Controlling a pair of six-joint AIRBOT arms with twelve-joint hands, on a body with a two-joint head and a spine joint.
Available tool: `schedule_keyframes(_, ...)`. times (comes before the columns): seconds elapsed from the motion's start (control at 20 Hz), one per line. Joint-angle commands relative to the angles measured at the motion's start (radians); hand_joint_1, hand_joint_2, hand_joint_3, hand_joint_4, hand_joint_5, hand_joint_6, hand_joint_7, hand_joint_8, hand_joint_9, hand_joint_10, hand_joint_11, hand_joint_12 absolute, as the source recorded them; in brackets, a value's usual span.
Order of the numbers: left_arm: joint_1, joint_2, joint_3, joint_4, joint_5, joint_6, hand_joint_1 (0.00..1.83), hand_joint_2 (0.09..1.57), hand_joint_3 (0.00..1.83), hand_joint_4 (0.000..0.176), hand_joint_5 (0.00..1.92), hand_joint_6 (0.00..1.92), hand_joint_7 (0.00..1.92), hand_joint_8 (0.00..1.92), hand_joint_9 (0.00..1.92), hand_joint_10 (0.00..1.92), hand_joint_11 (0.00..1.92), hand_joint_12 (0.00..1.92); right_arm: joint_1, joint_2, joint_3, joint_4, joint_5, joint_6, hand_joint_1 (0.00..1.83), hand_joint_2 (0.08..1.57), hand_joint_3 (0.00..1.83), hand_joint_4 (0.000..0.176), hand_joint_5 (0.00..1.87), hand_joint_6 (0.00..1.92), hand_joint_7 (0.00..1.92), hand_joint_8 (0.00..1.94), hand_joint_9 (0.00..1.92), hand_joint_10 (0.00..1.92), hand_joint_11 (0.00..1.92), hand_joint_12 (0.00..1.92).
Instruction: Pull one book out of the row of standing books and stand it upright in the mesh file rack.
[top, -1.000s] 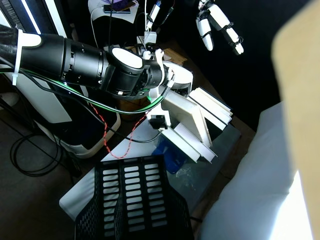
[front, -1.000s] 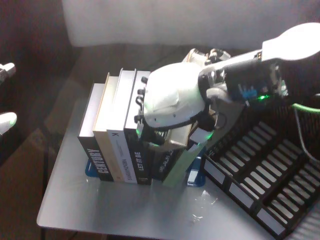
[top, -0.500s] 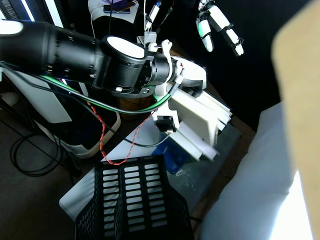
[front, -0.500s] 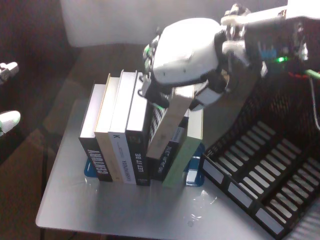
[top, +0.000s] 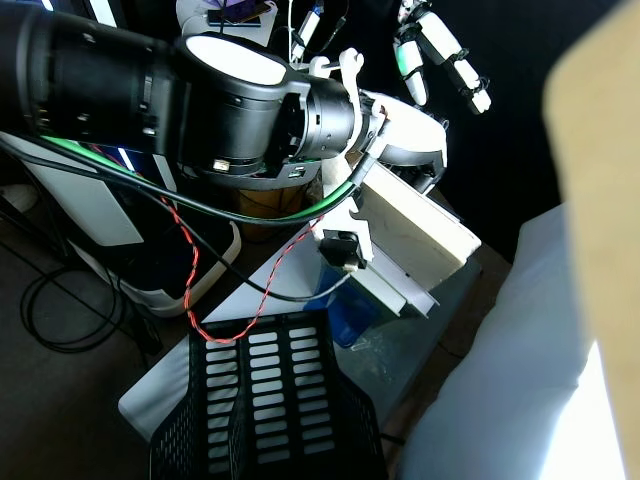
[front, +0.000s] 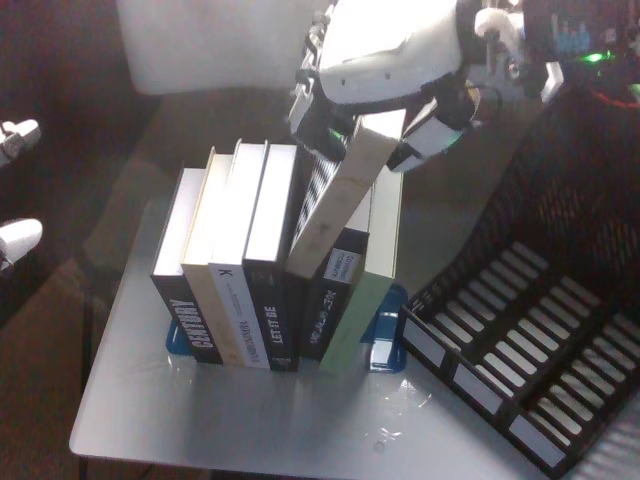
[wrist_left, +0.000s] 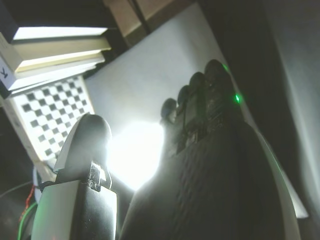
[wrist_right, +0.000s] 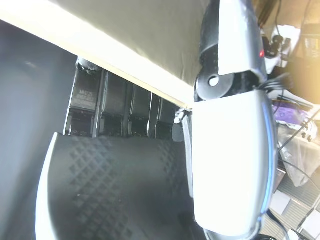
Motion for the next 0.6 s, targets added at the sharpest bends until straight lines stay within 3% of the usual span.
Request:
schedule_keyframes(0.0, -0.008, 0.002, 0.008, -0.017, -0.120, -0.004, 0.61, 1.41, 0.00, 0.036, 0.06, 0.00, 0.00, 0.00, 0.00, 0.00, 0.00, 0.00, 0.028, 0.023, 0.000, 0.039, -0.027, 0.005, 1.36, 1.17, 0.00, 0.000, 0.82, 1.17, 0.88, 1.06, 0.86, 1.43, 0.67, 1.77)
schedule_keyframes(0.05, -0.008, 0.002, 0.008, -0.016, -0.119, -0.004, 0.61, 1.41, 0.00, 0.036, 0.06, 0.00, 0.00, 0.00, 0.00, 0.00, 0.00, 0.00, 0.038, 0.028, 0.001, 0.038, -0.027, 0.009, 1.36, 1.17, 0.00, 0.000, 0.82, 1.17, 0.88, 1.06, 0.86, 1.43, 0.67, 1.77)
schedule_keyframes(0.1, -0.009, 0.001, 0.008, -0.016, -0.119, -0.004, 0.66, 1.40, 0.00, 0.026, 0.07, 0.01, 0.00, 0.00, 0.00, 0.00, 0.00, 0.00, 0.047, 0.032, 0.002, 0.037, -0.027, 0.009, 1.36, 1.17, 0.00, 0.000, 0.82, 1.24, 0.90, 1.04, 0.79, 1.41, 0.44, 1.71)
schedule_keyframes(0.2, -0.012, -0.001, 0.010, -0.014, -0.118, -0.004, 0.67, 1.40, 0.00, 0.013, 0.09, 0.01, 0.01, 0.00, 0.00, 0.00, 0.01, 0.01, 0.070, 0.042, 0.005, 0.033, -0.033, 0.010, 1.35, 1.19, 0.00, 0.000, 0.82, 1.28, 0.87, 1.11, 0.71, 1.45, 0.30, 1.73)
schedule_keyframes(0.25, -0.015, -0.001, 0.011, -0.012, -0.116, -0.004, 0.64, 1.41, 0.00, 0.019, 0.08, 0.00, 0.00, 0.00, 0.00, 0.00, 0.00, 0.00, 0.085, 0.049, 0.005, 0.031, -0.037, 0.010, 1.35, 1.17, 0.00, 0.000, 0.83, 1.22, 0.89, 1.07, 0.78, 1.43, 0.41, 1.74)
schedule_keyframes(0.3, -0.017, -0.002, 0.012, -0.011, -0.115, -0.004, 0.64, 1.41, 0.00, 0.019, 0.08, 0.00, 0.00, 0.00, 0.00, 0.00, 0.00, 0.00, 0.096, 0.055, 0.005, 0.029, -0.040, 0.010, 1.22, 1.17, 0.00, 0.000, 0.87, 1.20, 0.88, 1.13, 0.74, 1.23, 0.34, 1.75)
schedule_keyframes(0.35, -0.018, -0.002, 0.012, -0.010, -0.115, -0.004, 0.64, 1.41, 0.00, 0.027, 0.07, 0.00, 0.00, 0.00, 0.00, 0.00, 0.00, 0.00, 0.110, 0.061, 0.003, 0.024, -0.045, 0.010, 1.19, 1.17, 0.00, 0.012, 0.88, 1.15, 0.87, 1.21, 0.72, 1.25, 0.29, 1.81)
schedule_keyframes(0.4, -0.019, -0.002, 0.013, -0.010, -0.115, -0.004, 0.64, 1.41, 0.00, 0.028, 0.07, 0.00, 0.00, 0.00, 0.00, 0.00, 0.00, 0.00, 0.123, 0.068, 0.002, 0.017, -0.051, 0.011, 1.20, 1.17, 0.00, 0.000, 0.92, 1.04, 0.86, 1.29, 0.68, 1.37, 0.23, 1.90)
schedule_keyframes(0.45, -0.019, -0.003, 0.013, -0.009, -0.115, -0.004, 0.65, 1.40, 0.00, 0.035, 0.08, 0.00, 0.01, 0.00, 0.00, 0.00, 0.00, 0.00, 0.134, 0.073, 0.000, 0.012, -0.053, 0.012, 1.19, 1.18, 0.00, 0.000, 0.89, 1.05, 0.84, 1.36, 0.66, 1.48, 0.27, 1.92)
schedule_keyframes(0.5, -0.020, -0.003, 0.013, -0.009, -0.115, -0.004, 0.65, 1.40, 0.00, 0.042, 0.07, 0.00, 0.00, 0.00, 0.00, 0.00, 0.00, 0.00, 0.153, 0.083, -0.004, -0.030, -0.056, 0.045, 1.20, 1.18, 0.00, 0.000, 0.87, 1.04, 0.86, 1.37, 0.68, 1.51, 0.31, 1.92)
schedule_keyframes(0.55, -0.022, -0.003, 0.013, -0.008, -0.114, -0.004, 0.64, 1.41, 0.00, 0.035, 0.07, 0.00, 0.01, 0.00, 0.00, 0.00, 0.00, 0.00, 0.175, 0.094, -0.009, -0.077, -0.056, 0.086, 1.33, 1.17, 0.00, 0.000, 0.85, 1.10, 0.91, 1.23, 0.71, 1.44, 0.28, 1.85)
